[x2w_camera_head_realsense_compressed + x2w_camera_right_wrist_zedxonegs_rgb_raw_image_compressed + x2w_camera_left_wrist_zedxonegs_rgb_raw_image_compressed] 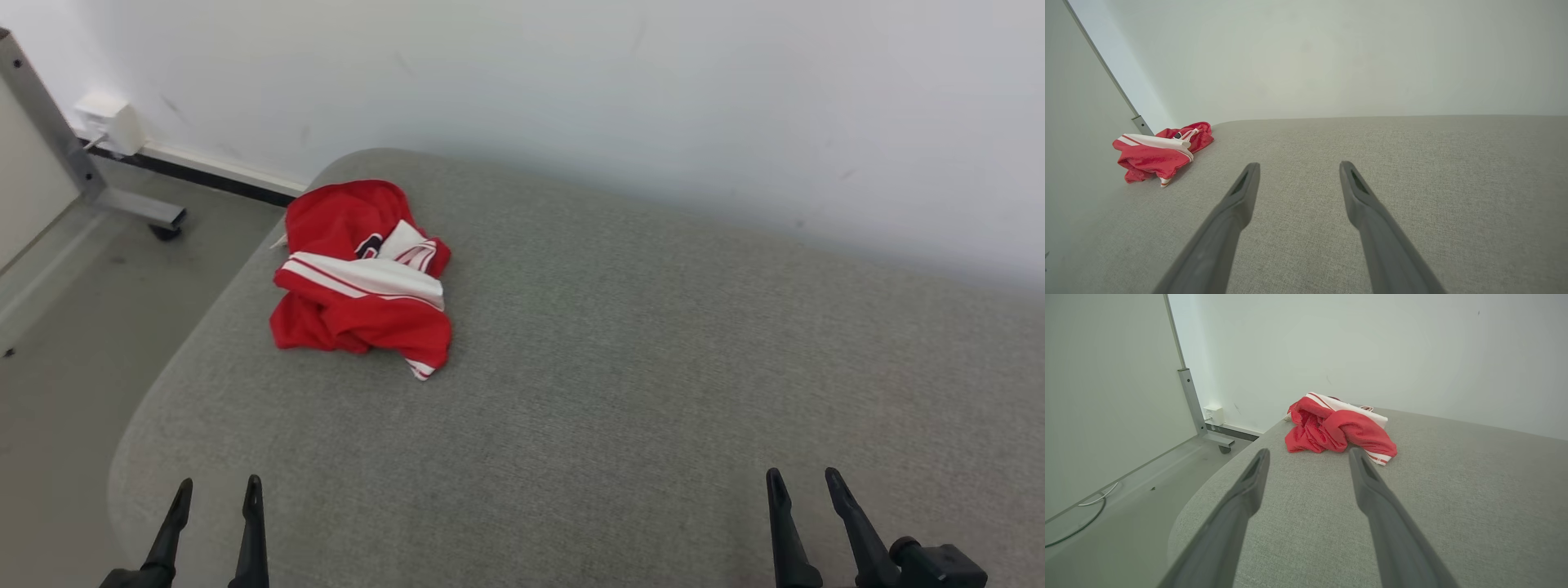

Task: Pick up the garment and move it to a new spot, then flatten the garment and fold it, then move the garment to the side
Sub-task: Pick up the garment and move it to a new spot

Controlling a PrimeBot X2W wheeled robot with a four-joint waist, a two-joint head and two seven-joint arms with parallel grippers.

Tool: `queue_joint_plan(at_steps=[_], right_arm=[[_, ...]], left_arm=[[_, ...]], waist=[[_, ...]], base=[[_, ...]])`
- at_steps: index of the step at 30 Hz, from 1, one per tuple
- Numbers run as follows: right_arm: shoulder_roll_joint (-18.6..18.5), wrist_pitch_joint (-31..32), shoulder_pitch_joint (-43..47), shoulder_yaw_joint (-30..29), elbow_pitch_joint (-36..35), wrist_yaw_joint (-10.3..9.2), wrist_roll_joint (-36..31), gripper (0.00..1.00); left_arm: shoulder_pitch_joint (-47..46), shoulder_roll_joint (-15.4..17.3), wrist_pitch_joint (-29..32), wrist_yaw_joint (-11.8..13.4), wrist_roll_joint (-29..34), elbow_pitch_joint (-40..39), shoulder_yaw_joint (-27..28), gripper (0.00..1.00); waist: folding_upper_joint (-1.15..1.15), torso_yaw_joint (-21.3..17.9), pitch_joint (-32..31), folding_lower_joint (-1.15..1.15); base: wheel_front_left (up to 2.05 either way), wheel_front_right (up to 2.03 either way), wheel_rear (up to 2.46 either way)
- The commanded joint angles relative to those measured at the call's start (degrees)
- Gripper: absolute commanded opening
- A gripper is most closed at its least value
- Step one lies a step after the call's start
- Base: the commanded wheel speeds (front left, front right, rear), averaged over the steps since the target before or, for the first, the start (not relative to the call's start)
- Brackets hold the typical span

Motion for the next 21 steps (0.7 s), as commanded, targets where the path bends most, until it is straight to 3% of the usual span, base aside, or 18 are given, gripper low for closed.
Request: queue_joint_plan(at_steps=[1,7,21], right_arm=[[0.0,-0.4,-1.0,0.1,0.4,-0.13,0.3,1.0],[0.0,-0.2,-1.9,1.1,1.1,-0.13,0.0,1.0],[0.0,0.0,-2.2,1.1,1.9,-0.13,-0.1,1.0]], left_arm=[[-0.1,0.0,-0.2,0.2,-0.5,0.1,0.3,1.0],[0.6,-0.3,-0.2,0.2,-0.7,0.0,1.1,1.0],[-0.1,-0.9,-0.2,0.1,-0.6,0.6,2.3,1.0]], waist=[[0.0,5.4,0.4,0.0],[0.0,7.6,0.7,0.0],[0.0,7.3,0.7,0.0]], base=[[0.0,0.0,0.0],[0.0,0.0,0.0],[0.0,0.0,0.0]])
